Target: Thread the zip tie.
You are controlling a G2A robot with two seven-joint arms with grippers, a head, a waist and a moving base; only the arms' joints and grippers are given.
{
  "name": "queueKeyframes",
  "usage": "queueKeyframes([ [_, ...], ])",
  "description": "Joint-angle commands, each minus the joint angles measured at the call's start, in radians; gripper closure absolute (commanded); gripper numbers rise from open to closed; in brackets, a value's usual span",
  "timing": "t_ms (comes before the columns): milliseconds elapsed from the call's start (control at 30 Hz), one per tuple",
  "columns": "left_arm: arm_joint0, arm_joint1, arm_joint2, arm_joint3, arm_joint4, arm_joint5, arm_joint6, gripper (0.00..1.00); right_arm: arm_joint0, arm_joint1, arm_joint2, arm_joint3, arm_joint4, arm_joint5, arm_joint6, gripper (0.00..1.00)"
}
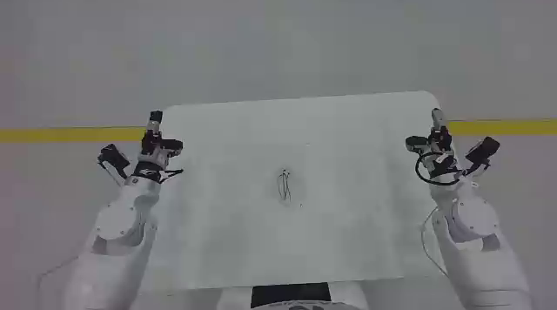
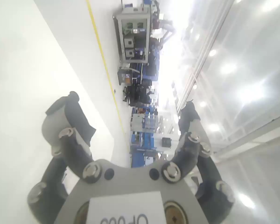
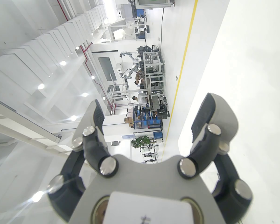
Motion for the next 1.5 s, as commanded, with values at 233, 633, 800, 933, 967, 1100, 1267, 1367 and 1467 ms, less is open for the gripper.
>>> queueKeyframes([
  [233,0.011,0.004,0.013,-0.014,0.088,-0.018,-0.061,0.0,0.0,0.0,0.0,0.0,0.0,0.0,0.0,0.0],
  [633,0.034,0.018,0.059,-0.036,0.247,-0.056,-0.273,0.0,0.0,0.0,0.0,0.0,0.0,0.0,0.0,0.0],
  [800,0.038,0.025,0.049,-0.045,0.309,-0.069,-0.331,0.0,0.0,0.0,0.0,0.0,0.0,0.0,0.0,0.0],
  [933,0.038,0.025,0.049,-0.045,0.309,-0.069,-0.331,0.0,0.0,0.0,0.0,0.0,0.0,0.0,0.0,0.0],
  [967,0.038,0.025,0.049,-0.045,0.309,-0.069,-0.331,0.0,0.0,0.0,0.0,0.0,0.0,0.0,0.0,0.0],
  [1100,0.03,0.032,0.082,-0.079,0.384,-0.044,-0.444,0.0,0.0,0.0,0.0,0.0,0.0,0.0,0.0,0.0],
  [1267,0.033,0.037,0.108,-0.117,0.469,-0.015,-0.47,0.0,0.0,0.0,0.0,0.0,0.0,0.0,0.0,0.0],
  [1367,0.033,0.037,0.108,-0.117,0.469,-0.015,-0.47,0.0,0.0,0.0,0.0,0.0,0.0,0.0,0.0,0.0],
  [1467,0.033,0.037,0.108,-0.117,0.469,-0.015,-0.47,0.0,0.0,0.0,0.0,0.0,0.0,0.0,0.0,0.0],
])
